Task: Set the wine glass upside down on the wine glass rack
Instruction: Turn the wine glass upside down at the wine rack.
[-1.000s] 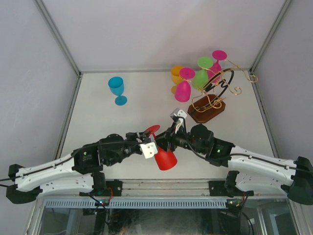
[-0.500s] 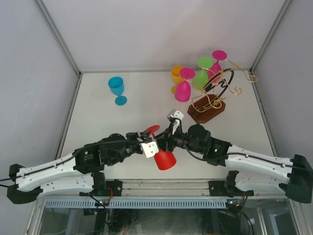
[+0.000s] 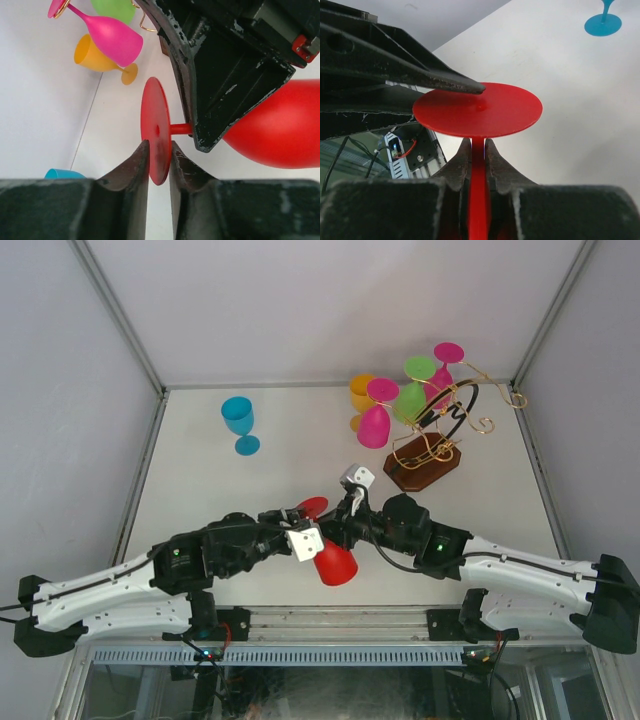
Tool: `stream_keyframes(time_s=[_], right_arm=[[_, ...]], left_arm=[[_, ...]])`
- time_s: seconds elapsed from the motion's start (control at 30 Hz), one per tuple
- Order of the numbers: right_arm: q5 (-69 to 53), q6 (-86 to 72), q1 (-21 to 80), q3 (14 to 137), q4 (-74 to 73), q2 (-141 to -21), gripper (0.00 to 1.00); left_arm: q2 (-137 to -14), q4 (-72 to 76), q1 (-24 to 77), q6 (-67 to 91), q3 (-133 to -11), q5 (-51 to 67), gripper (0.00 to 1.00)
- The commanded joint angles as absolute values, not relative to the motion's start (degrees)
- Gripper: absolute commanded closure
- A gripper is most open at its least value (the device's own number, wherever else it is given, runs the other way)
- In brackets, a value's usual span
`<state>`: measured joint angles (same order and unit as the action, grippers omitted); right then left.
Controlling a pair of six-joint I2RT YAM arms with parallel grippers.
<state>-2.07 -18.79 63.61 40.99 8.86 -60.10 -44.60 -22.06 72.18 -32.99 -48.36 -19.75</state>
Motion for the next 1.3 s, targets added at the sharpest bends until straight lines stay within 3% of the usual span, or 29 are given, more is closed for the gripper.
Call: stream_keyframes(time_s=[0.0, 0.2, 0.23, 0.27, 0.43, 0.57, 0.93, 1.27], right_arm=[[-0.6, -16.5, 63.9, 42.5, 9.3, -58.9, 1.0], [3.9, -14.9, 63.5, 42.5, 6.0, -55.3, 1.0], [4.9, -14.6, 63.4, 42.5, 5.2, -54.6, 1.0], [5.5, -14.3, 63.1, 42.5, 4.4, -53.9, 1.0], [6.9, -12.1, 62.1, 40.6, 2.9, -49.9, 1.0], [7.8, -10.1, 61.8, 38.5, 2.0, -45.9, 1.0], [14.9, -6.1, 61.8, 29.9, 6.9, -34.6, 1.0], [21.6, 0.0, 61.6, 18.7, 14.0, -19.6, 1.0]], left_arm=[[-43.7, -19.8, 71.7, -30.5, -51.3, -19.1, 0.7], [-41.6, -20.3, 71.7, -27.2, -51.8, -17.9, 0.5], [-41.2, -20.2, 71.7, -26.8, -51.7, -18.0, 0.46], [-40.7, -20.0, 71.7, -26.5, -51.6, -18.1, 0.35], [-39.2, -19.6, 71.7, -24.5, -51.0, -20.4, 0.11], [-38.5, -20.0, 70.3, -21.7, -50.6, -23.4, 0.08], [-41.1, -26.3, 52.8, -3.7, -54.2, -13.4, 0.07], [-38.0, -26.8, 49.9, 0.0, -50.9, -17.3, 0.07]])
